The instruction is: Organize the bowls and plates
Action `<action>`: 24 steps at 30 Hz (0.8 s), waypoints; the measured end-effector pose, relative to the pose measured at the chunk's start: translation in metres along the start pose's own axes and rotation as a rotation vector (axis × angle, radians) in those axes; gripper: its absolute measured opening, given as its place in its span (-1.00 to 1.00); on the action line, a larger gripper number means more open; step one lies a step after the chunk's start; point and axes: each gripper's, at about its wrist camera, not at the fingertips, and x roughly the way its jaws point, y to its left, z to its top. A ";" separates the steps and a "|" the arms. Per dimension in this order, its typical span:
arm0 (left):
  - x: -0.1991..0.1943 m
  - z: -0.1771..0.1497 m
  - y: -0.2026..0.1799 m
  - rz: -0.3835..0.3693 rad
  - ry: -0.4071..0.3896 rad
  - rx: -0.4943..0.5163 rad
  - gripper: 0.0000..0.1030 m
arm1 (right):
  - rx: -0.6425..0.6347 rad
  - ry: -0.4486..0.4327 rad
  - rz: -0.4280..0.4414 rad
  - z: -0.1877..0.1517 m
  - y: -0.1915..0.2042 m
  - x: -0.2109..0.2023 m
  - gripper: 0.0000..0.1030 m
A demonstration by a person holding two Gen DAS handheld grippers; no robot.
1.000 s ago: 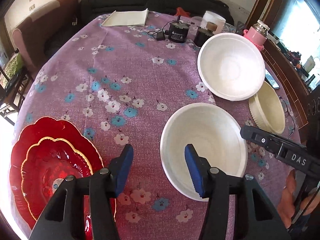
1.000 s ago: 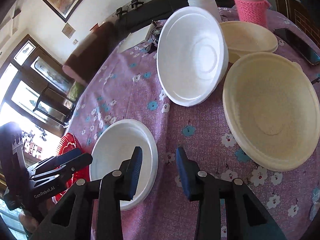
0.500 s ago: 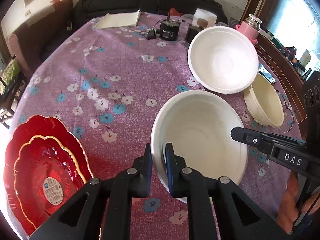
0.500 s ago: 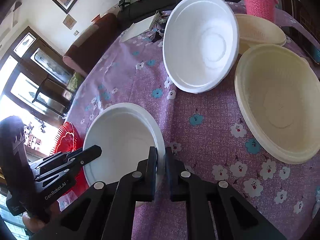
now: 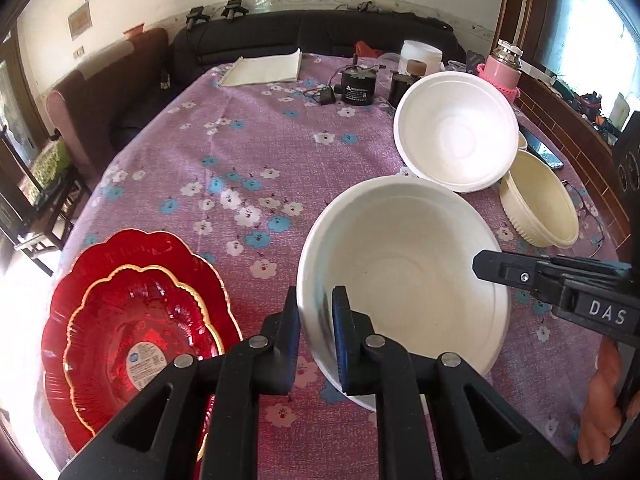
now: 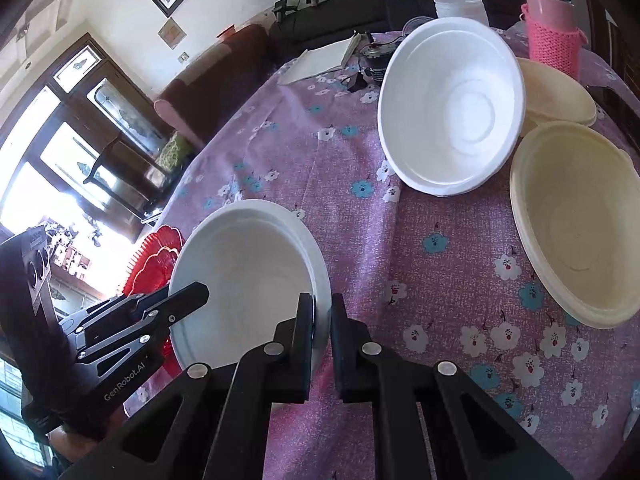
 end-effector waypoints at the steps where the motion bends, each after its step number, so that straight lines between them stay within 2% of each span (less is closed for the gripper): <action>1: -0.002 -0.002 0.001 0.007 -0.009 0.001 -0.73 | -0.010 -0.004 0.002 0.000 0.002 -0.001 -0.81; 8: -0.020 -0.010 0.005 0.045 -0.073 0.012 -0.62 | -0.078 -0.035 0.008 -0.004 0.020 -0.008 -0.81; 16: -0.034 -0.015 0.012 0.042 -0.100 0.004 -0.61 | -0.108 -0.043 0.010 -0.006 0.034 -0.010 -0.80; 24: -0.050 -0.020 0.025 0.036 -0.145 -0.014 -0.48 | -0.118 -0.054 0.007 -0.006 0.054 -0.013 -0.80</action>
